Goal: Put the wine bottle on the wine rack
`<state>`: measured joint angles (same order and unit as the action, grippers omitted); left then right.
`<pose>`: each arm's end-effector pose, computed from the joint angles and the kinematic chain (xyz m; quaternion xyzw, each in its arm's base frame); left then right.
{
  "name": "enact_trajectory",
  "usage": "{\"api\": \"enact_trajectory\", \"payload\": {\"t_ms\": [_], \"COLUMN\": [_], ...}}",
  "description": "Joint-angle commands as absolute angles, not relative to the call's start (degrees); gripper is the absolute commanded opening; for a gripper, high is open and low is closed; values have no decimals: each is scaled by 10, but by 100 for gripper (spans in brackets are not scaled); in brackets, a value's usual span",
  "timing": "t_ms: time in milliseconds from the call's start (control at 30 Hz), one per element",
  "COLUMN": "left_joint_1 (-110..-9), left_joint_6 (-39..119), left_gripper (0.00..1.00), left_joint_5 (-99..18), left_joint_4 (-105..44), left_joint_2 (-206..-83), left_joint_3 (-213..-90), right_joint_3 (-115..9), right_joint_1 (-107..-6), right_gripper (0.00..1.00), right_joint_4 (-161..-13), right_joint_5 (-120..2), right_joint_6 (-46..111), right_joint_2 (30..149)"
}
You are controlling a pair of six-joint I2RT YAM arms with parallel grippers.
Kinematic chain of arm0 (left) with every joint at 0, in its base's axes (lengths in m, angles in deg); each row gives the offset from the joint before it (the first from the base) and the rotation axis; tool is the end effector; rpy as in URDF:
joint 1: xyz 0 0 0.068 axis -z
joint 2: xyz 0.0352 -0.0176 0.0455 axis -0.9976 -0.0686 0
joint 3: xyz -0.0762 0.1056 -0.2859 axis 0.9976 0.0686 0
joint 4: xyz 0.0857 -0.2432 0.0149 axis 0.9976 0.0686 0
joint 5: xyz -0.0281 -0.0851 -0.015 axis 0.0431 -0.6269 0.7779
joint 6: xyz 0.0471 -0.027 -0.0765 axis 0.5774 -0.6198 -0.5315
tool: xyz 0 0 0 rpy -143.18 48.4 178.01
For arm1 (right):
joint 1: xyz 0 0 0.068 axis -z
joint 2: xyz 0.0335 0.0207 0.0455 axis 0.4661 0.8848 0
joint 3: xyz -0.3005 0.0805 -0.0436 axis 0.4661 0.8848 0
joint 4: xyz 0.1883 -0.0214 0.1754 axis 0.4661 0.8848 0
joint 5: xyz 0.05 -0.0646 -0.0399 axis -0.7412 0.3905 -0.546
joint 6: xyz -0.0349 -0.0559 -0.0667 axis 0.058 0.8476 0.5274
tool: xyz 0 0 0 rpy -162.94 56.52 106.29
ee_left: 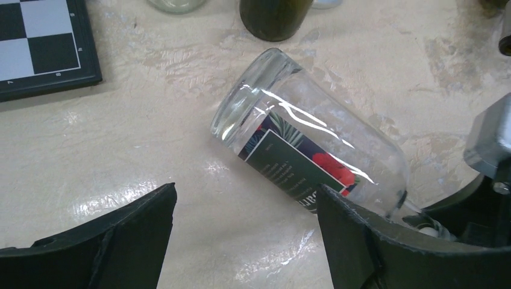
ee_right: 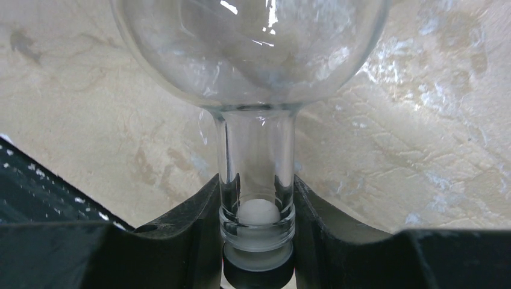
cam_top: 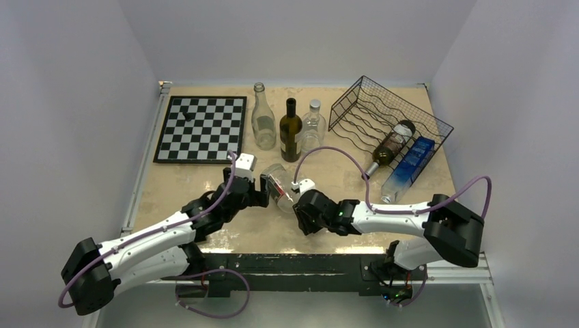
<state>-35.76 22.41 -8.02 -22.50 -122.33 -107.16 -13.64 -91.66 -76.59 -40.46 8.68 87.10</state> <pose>0.1609 -0.1393 0.2299 0.0577 0.8577 -0.1630 0.4842 0.1337 0.2378 0.1682 -0.2457 0.9144 0.1675 0.2746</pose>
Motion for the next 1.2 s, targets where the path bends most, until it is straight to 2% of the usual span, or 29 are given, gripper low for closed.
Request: {"api": "enact_trajectory", "payload": {"t_ms": [0, 200, 367, 433, 700, 933, 1033, 1133, 1167], "left_joint_1": [-357, -356, -356, -357, -357, -357, -357, -357, -357], "left_joint_6": [229, 230, 227, 227, 221, 216, 214, 212, 212], "left_gripper": [89, 89, 90, 90, 90, 90, 90, 91, 91], "left_joint_5": [-63, -59, -58, -56, -47, -44, -44, -45, -46], "left_joint_4": [-194, -181, -177, -175, -162, -149, -146, -142, -139], "left_joint_2": [-1184, -1164, -1161, -1157, -1130, -1114, -1108, -1103, -1101], "left_joint_3": [-1103, -1093, -1081, -1078, -1063, -1054, -1051, -1053, -1055], "right_joint_3": [-154, -148, -168, -185, -257, -253, -259, -266, -267], "right_joint_1": [-917, -919, -920, -920, -920, -920, -920, -920, -920], "right_gripper": [27, 53, 68, 68, 52, 36, 23, 2, 0], "right_joint_4": [-832, -864, -856, -846, -784, -808, -812, -811, -810], "right_joint_5": [-337, -310, -291, -286, -263, -250, -242, -233, -231], "right_joint_6": [94, 84, 69, 71, 56, 50, 52, 52, 52], "right_joint_2": [893, 927, 943, 954, 1019, 1049, 1065, 1076, 1078]}}
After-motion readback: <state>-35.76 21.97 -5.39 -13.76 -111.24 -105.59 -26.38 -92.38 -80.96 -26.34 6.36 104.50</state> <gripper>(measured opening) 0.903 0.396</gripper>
